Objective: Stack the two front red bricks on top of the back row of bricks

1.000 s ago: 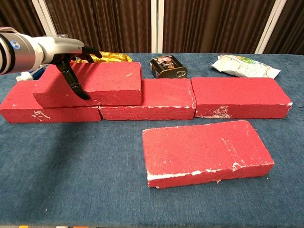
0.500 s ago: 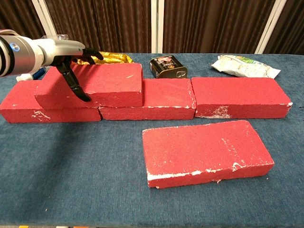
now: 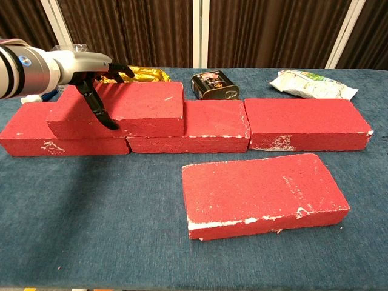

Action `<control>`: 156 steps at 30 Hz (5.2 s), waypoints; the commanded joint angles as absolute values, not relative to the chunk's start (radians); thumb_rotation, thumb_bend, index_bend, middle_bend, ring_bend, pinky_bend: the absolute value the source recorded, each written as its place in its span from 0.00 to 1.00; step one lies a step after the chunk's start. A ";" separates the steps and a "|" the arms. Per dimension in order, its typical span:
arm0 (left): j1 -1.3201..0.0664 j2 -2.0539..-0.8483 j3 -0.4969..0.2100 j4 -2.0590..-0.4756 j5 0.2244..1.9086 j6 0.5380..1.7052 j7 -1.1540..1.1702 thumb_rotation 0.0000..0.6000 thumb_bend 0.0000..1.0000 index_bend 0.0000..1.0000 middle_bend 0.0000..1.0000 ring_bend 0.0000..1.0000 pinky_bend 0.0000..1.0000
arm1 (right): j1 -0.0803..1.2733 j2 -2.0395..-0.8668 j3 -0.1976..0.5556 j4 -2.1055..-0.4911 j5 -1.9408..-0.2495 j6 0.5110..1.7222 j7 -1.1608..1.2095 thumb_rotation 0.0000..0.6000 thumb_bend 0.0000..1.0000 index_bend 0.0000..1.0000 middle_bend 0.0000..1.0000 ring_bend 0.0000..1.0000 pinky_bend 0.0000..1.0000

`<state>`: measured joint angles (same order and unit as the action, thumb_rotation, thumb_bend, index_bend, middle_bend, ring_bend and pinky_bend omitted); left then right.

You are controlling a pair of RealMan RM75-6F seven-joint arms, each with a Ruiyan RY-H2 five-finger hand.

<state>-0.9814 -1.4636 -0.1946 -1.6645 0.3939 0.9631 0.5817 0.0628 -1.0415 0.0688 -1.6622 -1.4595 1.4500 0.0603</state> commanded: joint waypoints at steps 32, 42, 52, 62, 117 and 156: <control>-0.986 -1.448 -0.161 -1.671 0.395 0.957 0.553 1.00 0.00 0.00 0.19 0.00 0.00 | 0.064 -1.043 0.067 -1.659 -1.454 1.440 0.059 1.00 0.01 0.00 0.00 0.00 0.00; -1.011 -1.448 -0.180 -1.660 0.380 0.951 0.559 1.00 0.00 0.00 0.19 0.00 0.00 | 0.065 -1.045 0.067 -1.656 -1.453 1.438 0.061 1.00 0.01 0.00 0.00 0.00 0.00; -1.027 -1.445 -0.178 -1.657 0.358 0.946 0.567 1.00 0.00 0.00 0.19 0.00 0.00 | 0.067 -1.046 0.067 -1.656 -1.451 1.433 0.060 1.00 0.01 0.00 0.00 0.00 0.00; -1.030 -1.454 -0.169 -1.650 0.361 0.948 0.564 1.00 0.00 0.00 0.19 0.00 0.00 | 0.065 -1.046 0.067 -1.651 -1.448 1.435 0.064 1.00 0.01 0.00 0.00 0.00 0.00; -1.034 -1.340 -0.157 -1.748 0.460 0.862 0.491 1.00 0.00 0.00 0.00 0.00 0.00 | 0.056 -1.046 0.073 -1.639 -1.428 1.437 0.076 1.00 0.01 0.00 0.00 0.00 0.00; -0.170 -1.198 0.159 -1.651 1.437 1.644 0.035 1.00 0.00 0.00 0.00 0.00 0.00 | 0.367 -1.260 0.034 -1.856 -1.451 0.985 -0.446 1.00 0.00 0.00 0.00 0.00 0.00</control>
